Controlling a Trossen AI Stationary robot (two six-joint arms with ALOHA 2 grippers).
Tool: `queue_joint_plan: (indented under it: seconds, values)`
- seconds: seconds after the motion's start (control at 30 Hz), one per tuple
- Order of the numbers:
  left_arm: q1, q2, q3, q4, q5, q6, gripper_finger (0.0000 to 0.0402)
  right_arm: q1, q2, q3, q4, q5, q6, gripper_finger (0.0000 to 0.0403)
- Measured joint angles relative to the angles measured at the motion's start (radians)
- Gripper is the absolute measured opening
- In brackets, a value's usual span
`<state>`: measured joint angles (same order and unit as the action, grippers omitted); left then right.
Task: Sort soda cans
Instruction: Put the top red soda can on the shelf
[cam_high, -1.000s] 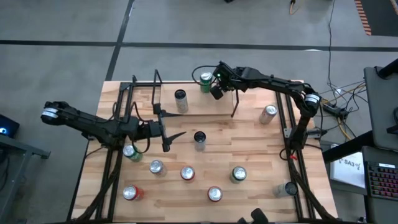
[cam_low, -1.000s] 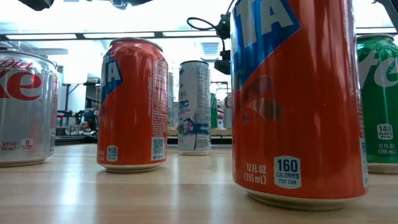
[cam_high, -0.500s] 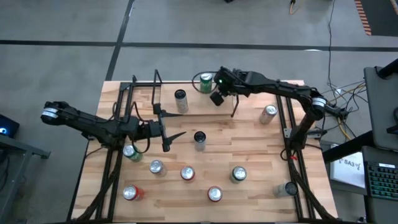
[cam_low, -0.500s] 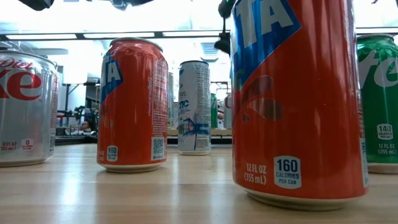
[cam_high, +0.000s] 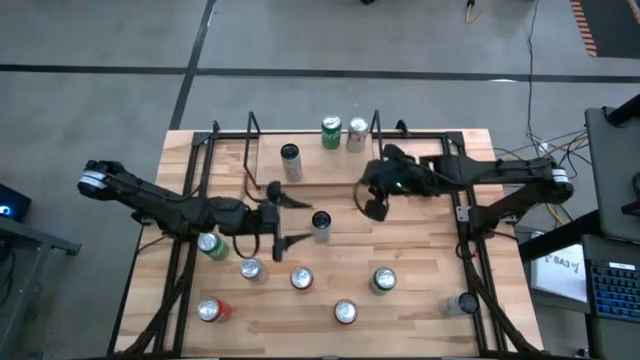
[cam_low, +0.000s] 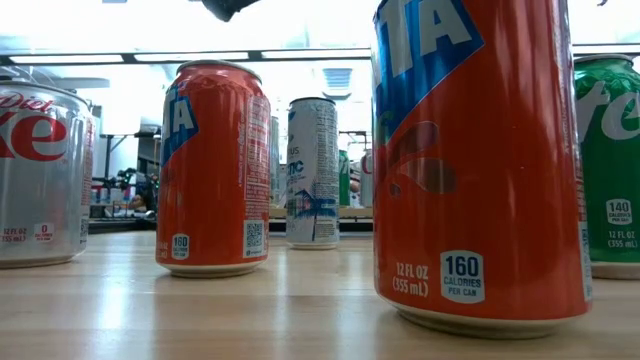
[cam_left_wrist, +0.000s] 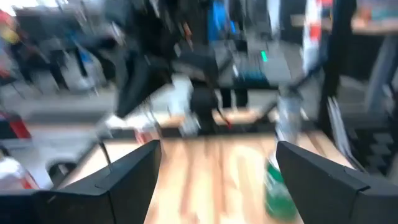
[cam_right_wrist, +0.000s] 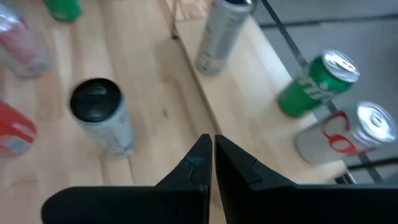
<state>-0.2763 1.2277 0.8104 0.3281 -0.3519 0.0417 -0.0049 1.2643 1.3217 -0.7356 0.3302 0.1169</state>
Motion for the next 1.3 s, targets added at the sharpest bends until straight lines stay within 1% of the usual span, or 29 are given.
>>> queue_joint_plan:
  seconds: [0.17,0.3,0.43,0.53,0.7,0.9,1.1,1.3]
  values:
    - [-0.041,0.043,0.189,-0.435,-0.003,-0.15,0.0304,0.047,-0.07,-0.08,0.062,0.003,-0.002,0.0009]
    - [-0.07,0.097,0.341,-0.768,-0.004,-0.272,0.0304,0.057,-0.091,-0.113,0.061,0.003,0.002,0.0009]
    - [-0.091,0.154,0.473,-1.028,-0.005,-0.363,0.0304,0.064,-0.098,-0.132,0.061,0.003,0.007,0.0009]
    - [-0.104,0.195,0.548,-1.151,-0.005,-0.416,0.0304,0.074,-0.1,-0.148,0.061,0.003,0.016,0.0009]
    - [-0.127,0.256,0.615,-1.278,-0.004,-0.462,0.0304,0.108,-0.104,-0.174,0.055,0.002,0.037,0.0009]
    - [-0.148,0.311,0.666,-1.373,0.021,-0.53,0.0304,0.152,-0.111,-0.208,0.054,0.002,0.058,0.0009]
    - [-0.161,0.356,0.706,-1.371,0.104,-0.584,0.0304,0.173,-0.112,-0.23,0.058,0.002,0.069,0.0009]
    - [-0.176,0.41,0.715,-1.364,0.103,-0.639,0.0304,0.178,-0.112,-0.231,0.056,0.0,0.066,0.0009]
